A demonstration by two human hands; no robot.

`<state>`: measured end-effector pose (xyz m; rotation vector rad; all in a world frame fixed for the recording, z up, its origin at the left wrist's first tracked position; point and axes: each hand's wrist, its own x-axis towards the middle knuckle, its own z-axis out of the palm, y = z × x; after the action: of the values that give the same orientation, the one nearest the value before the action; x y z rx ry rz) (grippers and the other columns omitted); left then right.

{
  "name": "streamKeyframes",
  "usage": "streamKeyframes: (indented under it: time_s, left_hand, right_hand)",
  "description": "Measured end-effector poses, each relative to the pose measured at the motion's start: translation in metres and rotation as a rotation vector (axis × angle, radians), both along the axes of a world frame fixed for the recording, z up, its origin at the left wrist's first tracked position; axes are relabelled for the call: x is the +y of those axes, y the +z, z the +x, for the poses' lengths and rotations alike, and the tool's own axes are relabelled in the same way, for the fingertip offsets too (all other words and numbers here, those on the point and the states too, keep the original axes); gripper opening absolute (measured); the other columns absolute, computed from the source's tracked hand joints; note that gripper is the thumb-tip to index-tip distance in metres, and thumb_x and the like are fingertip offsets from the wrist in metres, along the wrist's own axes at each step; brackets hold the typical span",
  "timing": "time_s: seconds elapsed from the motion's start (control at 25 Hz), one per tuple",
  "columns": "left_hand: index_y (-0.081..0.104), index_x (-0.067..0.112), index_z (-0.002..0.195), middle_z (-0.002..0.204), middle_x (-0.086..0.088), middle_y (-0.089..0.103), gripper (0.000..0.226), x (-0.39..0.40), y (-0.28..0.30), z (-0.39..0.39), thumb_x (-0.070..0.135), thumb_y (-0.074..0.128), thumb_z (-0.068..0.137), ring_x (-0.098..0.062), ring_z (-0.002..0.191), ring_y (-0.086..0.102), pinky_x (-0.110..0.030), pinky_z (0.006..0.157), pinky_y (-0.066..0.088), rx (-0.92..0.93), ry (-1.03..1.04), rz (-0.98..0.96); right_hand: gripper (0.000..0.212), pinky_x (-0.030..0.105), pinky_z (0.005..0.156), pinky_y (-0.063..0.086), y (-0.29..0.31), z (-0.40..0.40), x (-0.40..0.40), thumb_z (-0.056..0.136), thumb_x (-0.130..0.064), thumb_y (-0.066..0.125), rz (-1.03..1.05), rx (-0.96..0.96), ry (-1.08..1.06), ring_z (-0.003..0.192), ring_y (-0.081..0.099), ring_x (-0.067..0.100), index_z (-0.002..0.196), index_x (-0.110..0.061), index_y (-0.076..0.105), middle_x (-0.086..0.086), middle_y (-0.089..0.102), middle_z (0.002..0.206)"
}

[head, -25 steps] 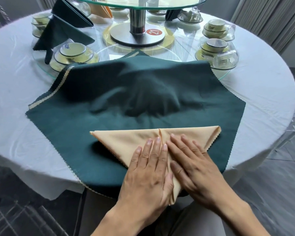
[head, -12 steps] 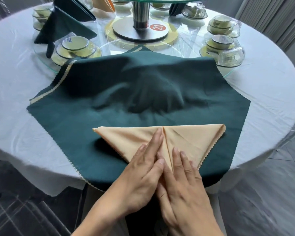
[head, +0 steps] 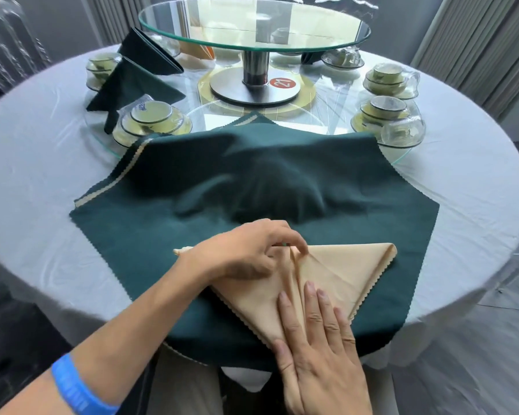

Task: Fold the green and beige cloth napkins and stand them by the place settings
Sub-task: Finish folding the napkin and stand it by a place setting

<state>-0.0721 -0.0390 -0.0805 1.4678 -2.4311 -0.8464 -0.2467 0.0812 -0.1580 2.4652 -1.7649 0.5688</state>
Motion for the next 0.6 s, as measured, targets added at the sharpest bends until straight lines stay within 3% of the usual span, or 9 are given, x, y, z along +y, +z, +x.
streamKeyframes:
  time_s: [0.08, 0.16, 0.24, 0.36, 0.44, 0.52, 0.6]
  left_hand:
    - [0.066, 0.037, 0.112, 0.097, 0.012, 0.058, 0.047, -0.015, 0.011, 0.002, 0.008, 0.048, 0.081, -0.007, 0.084, 0.054, -0.033, 0.079, 0.051, 0.004, -0.059, 0.148]
    - [0.069, 0.033, 0.107, 0.075, 0.018, 0.058, 0.039, -0.023, 0.021, -0.002, 0.008, 0.051, 0.081, -0.005, 0.065, 0.051, -0.024, 0.061, 0.046, 0.003, -0.101, 0.225]
    - [0.071, 0.029, 0.104, 0.061, 0.024, 0.056, 0.042, -0.026, 0.025, -0.004, 0.000, 0.053, 0.081, 0.000, 0.054, 0.047, -0.015, 0.053, 0.038, 0.051, -0.066, 0.256]
    - [0.074, 0.022, 0.106, 0.064, 0.016, 0.057, 0.048, -0.018, 0.020, -0.001, -0.005, 0.051, 0.074, -0.004, 0.055, 0.046, -0.015, 0.053, 0.036, 0.152, -0.012, 0.270]
    - [0.075, 0.022, 0.106, 0.071, 0.005, 0.056, 0.051, -0.009, 0.022, 0.004, -0.003, 0.049, 0.070, -0.010, 0.062, 0.045, -0.022, 0.055, 0.035, 0.276, 0.012, 0.283]
    - [0.075, 0.019, 0.106, 0.074, -0.002, 0.055, 0.052, 0.003, 0.033, 0.004, -0.007, 0.048, 0.071, -0.015, 0.067, 0.044, -0.028, 0.059, 0.033, 0.423, 0.008, 0.274]
    - [0.075, 0.014, 0.106, 0.078, -0.004, 0.062, 0.051, 0.023, 0.053, 0.000, -0.017, 0.050, 0.074, -0.017, 0.070, 0.049, -0.030, 0.063, 0.037, 0.535, -0.045, 0.195]
  right_hand:
    - [0.058, 0.044, 0.107, 0.030, 0.000, 0.002, 0.000, 0.102, -0.047, 0.016, 0.003, -0.015, -0.002, 0.134, 0.041, 0.029, 0.138, -0.023, 0.055, 0.016, 0.046, 0.147]
    - [0.058, 0.042, 0.109, 0.026, 0.001, 0.002, 0.001, 0.101, -0.049, 0.017, 0.012, -0.032, -0.002, 0.134, 0.040, 0.028, 0.138, -0.024, 0.056, 0.015, 0.047, 0.146]
    - [0.059, 0.041, 0.111, 0.024, 0.004, 0.001, 0.002, 0.101, -0.051, 0.017, 0.033, -0.053, -0.002, 0.135, 0.040, 0.028, 0.138, -0.026, 0.056, 0.015, 0.047, 0.146]
    - [0.059, 0.040, 0.111, 0.024, 0.007, 0.001, 0.003, 0.101, -0.052, 0.018, 0.056, -0.105, 0.016, 0.135, 0.042, 0.027, 0.139, -0.026, 0.054, 0.013, 0.045, 0.148]
    - [0.060, 0.037, 0.111, 0.025, 0.013, 0.000, 0.005, 0.098, -0.056, 0.026, 0.059, -0.221, 0.058, 0.135, 0.043, 0.023, 0.147, -0.026, 0.042, 0.005, 0.039, 0.153]
    - [0.078, 0.029, 0.106, 0.035, 0.035, 0.000, 0.008, 0.084, -0.062, 0.048, 0.115, -0.490, -0.003, 0.130, 0.047, 0.010, 0.153, -0.034, 0.024, -0.017, 0.037, 0.151]
    - [0.093, 0.024, 0.092, 0.048, 0.066, 0.000, 0.012, 0.066, -0.062, 0.058, 0.244, -0.758, -0.086, 0.115, 0.057, -0.003, 0.147, -0.056, 0.013, -0.034, 0.048, 0.136]
